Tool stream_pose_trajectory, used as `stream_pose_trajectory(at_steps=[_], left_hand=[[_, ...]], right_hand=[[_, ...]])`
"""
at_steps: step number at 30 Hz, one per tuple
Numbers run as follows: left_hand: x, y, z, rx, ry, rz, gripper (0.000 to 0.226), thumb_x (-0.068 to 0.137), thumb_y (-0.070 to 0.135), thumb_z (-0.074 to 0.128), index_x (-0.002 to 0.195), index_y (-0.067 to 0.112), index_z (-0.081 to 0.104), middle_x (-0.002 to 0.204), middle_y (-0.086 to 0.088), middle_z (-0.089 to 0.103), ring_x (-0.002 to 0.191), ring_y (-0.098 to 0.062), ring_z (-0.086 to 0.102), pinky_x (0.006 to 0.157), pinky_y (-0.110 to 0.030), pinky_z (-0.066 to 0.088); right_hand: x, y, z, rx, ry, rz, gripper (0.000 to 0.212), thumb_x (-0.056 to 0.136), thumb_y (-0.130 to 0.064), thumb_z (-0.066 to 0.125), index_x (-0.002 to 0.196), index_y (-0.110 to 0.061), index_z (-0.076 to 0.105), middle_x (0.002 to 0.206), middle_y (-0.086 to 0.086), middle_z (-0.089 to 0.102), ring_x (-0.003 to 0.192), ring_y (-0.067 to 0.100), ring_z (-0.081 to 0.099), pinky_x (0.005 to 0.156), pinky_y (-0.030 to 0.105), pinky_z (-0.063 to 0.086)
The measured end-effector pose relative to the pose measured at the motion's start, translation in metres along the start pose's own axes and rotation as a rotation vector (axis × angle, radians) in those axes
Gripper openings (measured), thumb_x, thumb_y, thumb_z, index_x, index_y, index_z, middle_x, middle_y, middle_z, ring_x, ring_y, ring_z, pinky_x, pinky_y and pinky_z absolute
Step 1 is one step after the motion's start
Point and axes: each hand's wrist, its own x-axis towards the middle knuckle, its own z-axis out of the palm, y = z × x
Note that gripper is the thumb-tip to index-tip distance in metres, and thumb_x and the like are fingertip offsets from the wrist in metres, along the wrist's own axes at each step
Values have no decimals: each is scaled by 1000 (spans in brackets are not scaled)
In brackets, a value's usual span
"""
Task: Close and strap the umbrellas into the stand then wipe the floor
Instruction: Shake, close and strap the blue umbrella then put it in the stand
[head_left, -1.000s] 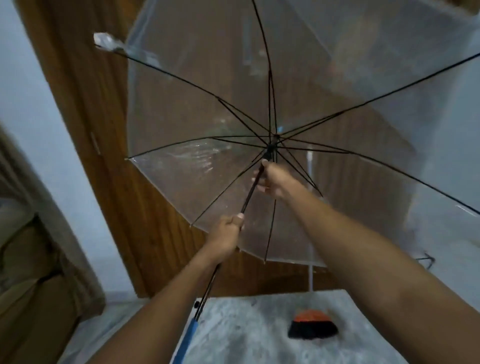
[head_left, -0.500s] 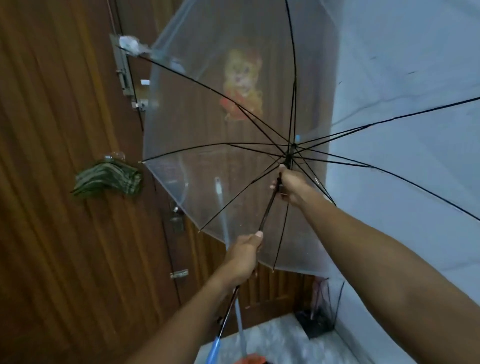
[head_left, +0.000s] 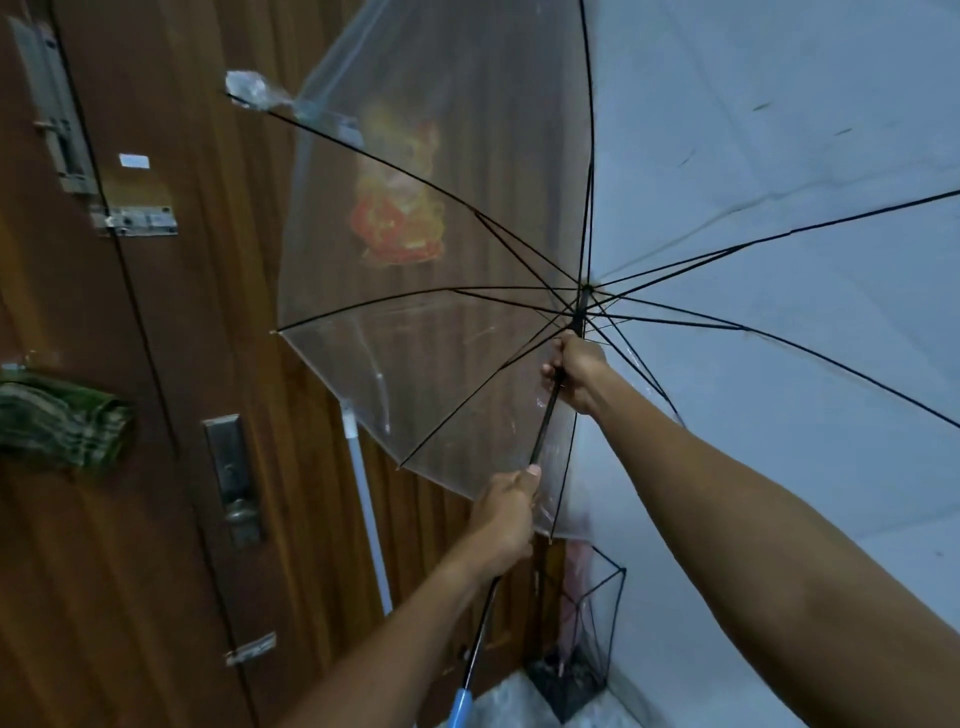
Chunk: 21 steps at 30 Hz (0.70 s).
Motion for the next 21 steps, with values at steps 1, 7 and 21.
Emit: stream_pose_trajectory(at_steps=[1,7,21], left_hand=[[8,2,4,1,9,-7,40,103,40,41,83,9,57,70,-8,54,55,-16,46,50,-25,40],[46,25,20,8,26,-78,44,103,36,40,63,20,44,55,1,43,49,-19,42,49,-25,34],[29,34,67,-138,-392,-6,55,107,36,34,63,8,50,44,-7,48,34,-20,47,45,-28,41]], right_hand=[[2,1,-1,-19,0,0,20,108,-29,33,103,-17,47,60,1,41,43,14,52,42,20,44],[-5,34,-10,116,-159,159,33,109,-19,31,79,-17,45,56,2,53,57,19,69,50,27,58],[47,-36,-76,309,-90,26,34,106,-17,25,73,-21,29,39,-7,23,28,7,16,28,14,11]])
